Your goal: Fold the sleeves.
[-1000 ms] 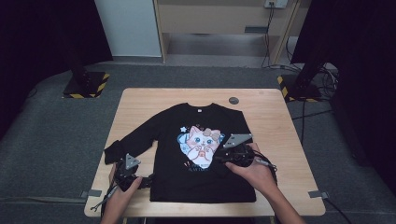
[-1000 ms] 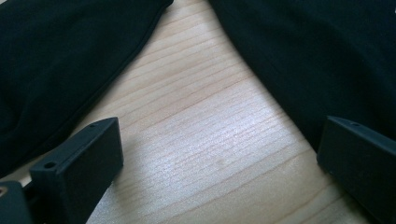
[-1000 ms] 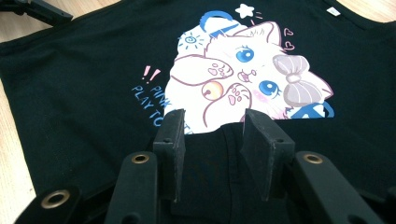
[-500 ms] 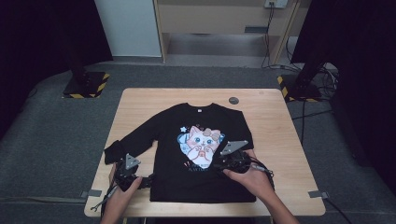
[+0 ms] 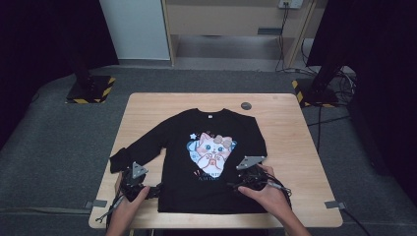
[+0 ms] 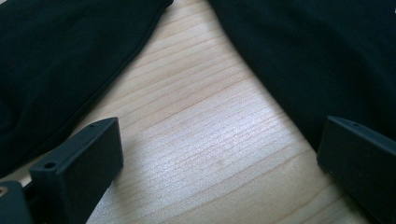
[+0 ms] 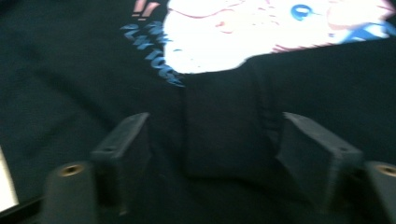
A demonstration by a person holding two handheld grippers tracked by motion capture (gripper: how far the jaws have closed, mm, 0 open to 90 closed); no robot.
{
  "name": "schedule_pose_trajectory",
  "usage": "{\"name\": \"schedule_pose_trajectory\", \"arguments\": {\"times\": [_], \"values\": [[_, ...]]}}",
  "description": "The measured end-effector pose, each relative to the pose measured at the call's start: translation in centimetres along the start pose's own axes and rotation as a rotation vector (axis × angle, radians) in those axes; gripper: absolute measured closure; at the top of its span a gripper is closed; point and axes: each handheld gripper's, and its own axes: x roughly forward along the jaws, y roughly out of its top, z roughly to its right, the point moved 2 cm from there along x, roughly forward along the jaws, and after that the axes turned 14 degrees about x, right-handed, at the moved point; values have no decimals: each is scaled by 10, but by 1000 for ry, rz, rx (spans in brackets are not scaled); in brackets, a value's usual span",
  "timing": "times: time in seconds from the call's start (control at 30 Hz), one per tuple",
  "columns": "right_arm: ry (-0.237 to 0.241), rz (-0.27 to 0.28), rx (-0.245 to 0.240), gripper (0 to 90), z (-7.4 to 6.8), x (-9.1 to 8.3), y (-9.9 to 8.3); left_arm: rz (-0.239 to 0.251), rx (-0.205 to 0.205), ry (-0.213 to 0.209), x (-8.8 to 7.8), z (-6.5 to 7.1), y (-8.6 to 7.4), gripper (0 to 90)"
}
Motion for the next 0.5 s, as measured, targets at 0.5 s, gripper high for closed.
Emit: {"name": "schedule_pose_trajectory", "arguments": {"times": [0.5], "values": [[-156,63,186,57,66,-42,-51,0,-2,0,0,0,0,0]]}}
